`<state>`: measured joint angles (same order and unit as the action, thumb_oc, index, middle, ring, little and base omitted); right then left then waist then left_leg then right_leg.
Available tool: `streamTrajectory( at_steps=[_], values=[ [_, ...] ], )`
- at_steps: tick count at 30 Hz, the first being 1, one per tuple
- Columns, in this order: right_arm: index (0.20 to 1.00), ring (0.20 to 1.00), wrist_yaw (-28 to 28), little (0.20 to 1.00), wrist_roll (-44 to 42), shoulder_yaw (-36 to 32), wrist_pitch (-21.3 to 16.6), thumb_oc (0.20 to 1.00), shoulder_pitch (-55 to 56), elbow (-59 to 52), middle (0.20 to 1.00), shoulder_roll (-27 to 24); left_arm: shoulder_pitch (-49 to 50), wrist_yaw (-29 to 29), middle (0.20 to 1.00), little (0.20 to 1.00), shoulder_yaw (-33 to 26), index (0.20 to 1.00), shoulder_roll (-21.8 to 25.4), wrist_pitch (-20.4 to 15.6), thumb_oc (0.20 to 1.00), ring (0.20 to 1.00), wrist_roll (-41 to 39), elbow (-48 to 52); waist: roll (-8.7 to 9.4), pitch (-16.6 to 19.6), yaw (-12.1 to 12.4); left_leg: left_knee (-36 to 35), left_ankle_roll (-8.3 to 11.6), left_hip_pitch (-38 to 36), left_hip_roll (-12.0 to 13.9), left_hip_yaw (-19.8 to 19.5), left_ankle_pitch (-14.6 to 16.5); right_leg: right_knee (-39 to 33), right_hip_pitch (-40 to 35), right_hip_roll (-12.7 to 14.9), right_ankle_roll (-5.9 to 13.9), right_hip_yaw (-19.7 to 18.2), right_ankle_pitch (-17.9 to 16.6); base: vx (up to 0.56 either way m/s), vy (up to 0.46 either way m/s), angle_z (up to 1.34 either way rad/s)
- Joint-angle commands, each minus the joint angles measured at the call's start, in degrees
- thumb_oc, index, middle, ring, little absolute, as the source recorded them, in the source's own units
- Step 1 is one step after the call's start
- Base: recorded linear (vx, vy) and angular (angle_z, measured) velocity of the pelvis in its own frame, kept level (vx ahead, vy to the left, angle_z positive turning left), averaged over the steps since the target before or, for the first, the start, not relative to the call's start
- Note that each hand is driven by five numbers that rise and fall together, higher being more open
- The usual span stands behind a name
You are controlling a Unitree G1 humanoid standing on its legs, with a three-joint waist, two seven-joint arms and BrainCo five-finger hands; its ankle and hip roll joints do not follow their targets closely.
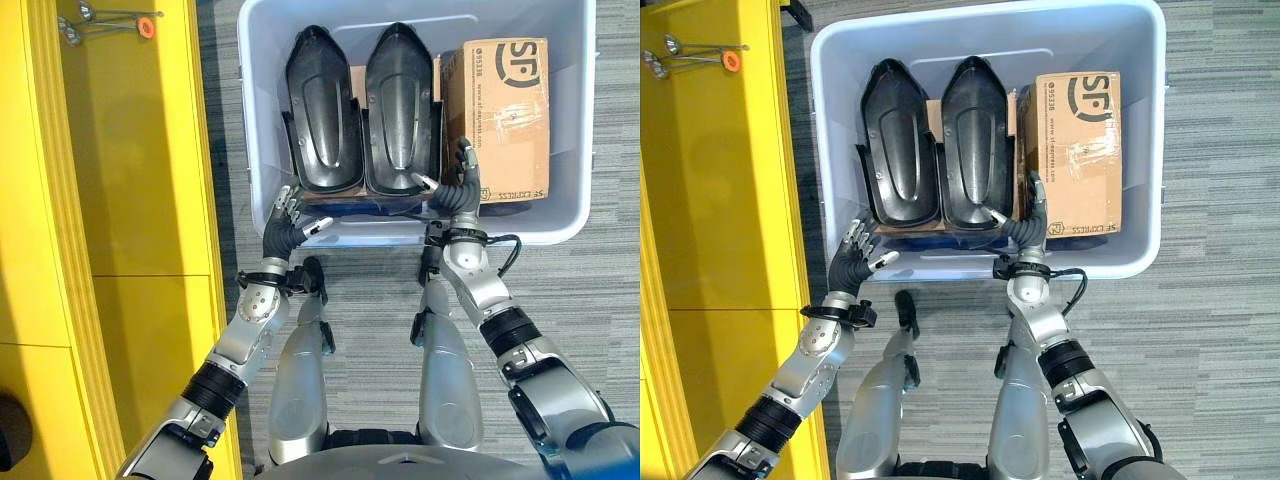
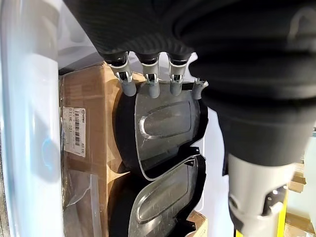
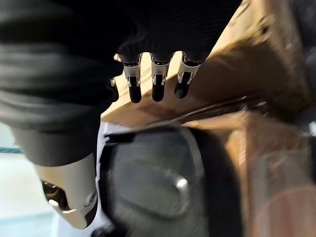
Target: Move parts from the plastic box to the shelf.
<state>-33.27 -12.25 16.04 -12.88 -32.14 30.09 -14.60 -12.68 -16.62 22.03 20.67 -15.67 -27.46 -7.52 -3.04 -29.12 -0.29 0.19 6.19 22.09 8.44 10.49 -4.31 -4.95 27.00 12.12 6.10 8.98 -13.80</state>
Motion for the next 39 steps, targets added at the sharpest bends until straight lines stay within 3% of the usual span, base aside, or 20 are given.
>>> streamTrajectory(
  at_steps=[1, 16, 30, 39],
  values=[
    [1.000, 1.000, -2.6, 1.000, -0.6, -1.9, -2.0, 1.000, -2.2, 0.8, 1.000, -0.2, 1.0, -0.8, 1.000, 1.000, 0.2, 1.000, 2.2, -3.1, 1.000, 1.000, 1.7, 3.8, 0.45, 0.8, 1.0, 3.1, -0.48, 3.0, 1.2, -2.0, -0.3, 6.5, -1.2, 3.0, 3.13, -0.8, 5.2, 0.00, 0.000, 0.00],
    [1.000, 1.000, -3.1, 1.000, -6.6, -4.5, -1.2, 1.000, -14.3, 24.0, 1.000, -5.9, 0.4, 1.2, 1.000, 1.000, 1.9, 1.000, 2.9, -3.6, 1.000, 1.000, -0.6, 4.1, -0.79, 0.6, 2.8, 2.6, -0.46, 2.7, 1.0, -2.3, -0.4, 6.8, -1.2, 2.9, 3.26, -0.6, 5.5, 0.00, 0.000, 0.00],
    [1.000, 1.000, -3.8, 1.000, -2.8, -0.8, 0.2, 1.000, -21.3, 23.7, 1.000, -10.1, -0.4, 1.1, 1.000, 1.000, 2.0, 1.000, 3.4, -3.7, 1.000, 1.000, -0.8, 4.1, -0.96, 0.6, 3.5, 2.7, -0.57, 3.3, 0.8, -2.7, -0.6, 7.2, -0.7, 2.9, 3.16, -0.5, 5.7, 0.00, -0.001, 0.03],
    [1.000, 1.000, -3.5, 1.000, -1.6, 1.0, 1.9, 1.000, -26.9, 31.4, 1.000, -12.7, -1.2, 1.5, 1.000, 1.000, 2.5, 1.000, 4.1, -3.9, 1.000, 1.000, -1.7, 4.9, -1.48, 0.3, 4.5, 3.2, -0.74, 4.4, 0.4, -3.3, -0.3, 7.7, 0.0, 3.0, 3.12, -0.3, 5.8, 0.00, -0.003, 0.04]
  ],
)
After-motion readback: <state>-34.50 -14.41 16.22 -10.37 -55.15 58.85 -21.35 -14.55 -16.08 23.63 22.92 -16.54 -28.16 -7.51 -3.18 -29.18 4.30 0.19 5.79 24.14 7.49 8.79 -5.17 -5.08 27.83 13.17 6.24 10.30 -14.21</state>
